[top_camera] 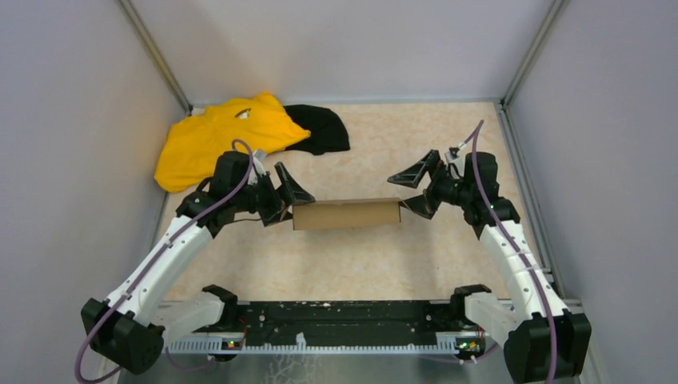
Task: Fold the paper box
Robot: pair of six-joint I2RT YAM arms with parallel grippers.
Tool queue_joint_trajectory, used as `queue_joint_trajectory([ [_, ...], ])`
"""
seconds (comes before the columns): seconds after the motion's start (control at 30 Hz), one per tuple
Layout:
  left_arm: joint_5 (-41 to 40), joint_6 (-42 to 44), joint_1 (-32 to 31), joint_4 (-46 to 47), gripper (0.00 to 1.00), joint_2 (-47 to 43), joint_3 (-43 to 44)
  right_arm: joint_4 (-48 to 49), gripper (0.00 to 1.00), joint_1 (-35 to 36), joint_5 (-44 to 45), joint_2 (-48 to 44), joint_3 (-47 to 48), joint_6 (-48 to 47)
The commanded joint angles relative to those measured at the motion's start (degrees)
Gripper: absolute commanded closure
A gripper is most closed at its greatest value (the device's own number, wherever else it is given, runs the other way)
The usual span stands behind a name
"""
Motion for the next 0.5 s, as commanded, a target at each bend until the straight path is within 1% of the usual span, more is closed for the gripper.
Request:
queue_joint_trajectory([
  [0.0, 5.2, -1.5, 1.4, 1.5, 0.01, 1.6, 1.2, 5.8, 0.01, 0.9, -2.4, 1.3, 2.5, 3.9],
  [0.47, 9.8, -1.2, 5.6, 5.2, 0.01, 7.1, 1.5, 12.4, 0.01, 0.9, -3.1, 7.1, 0.2, 5.9],
])
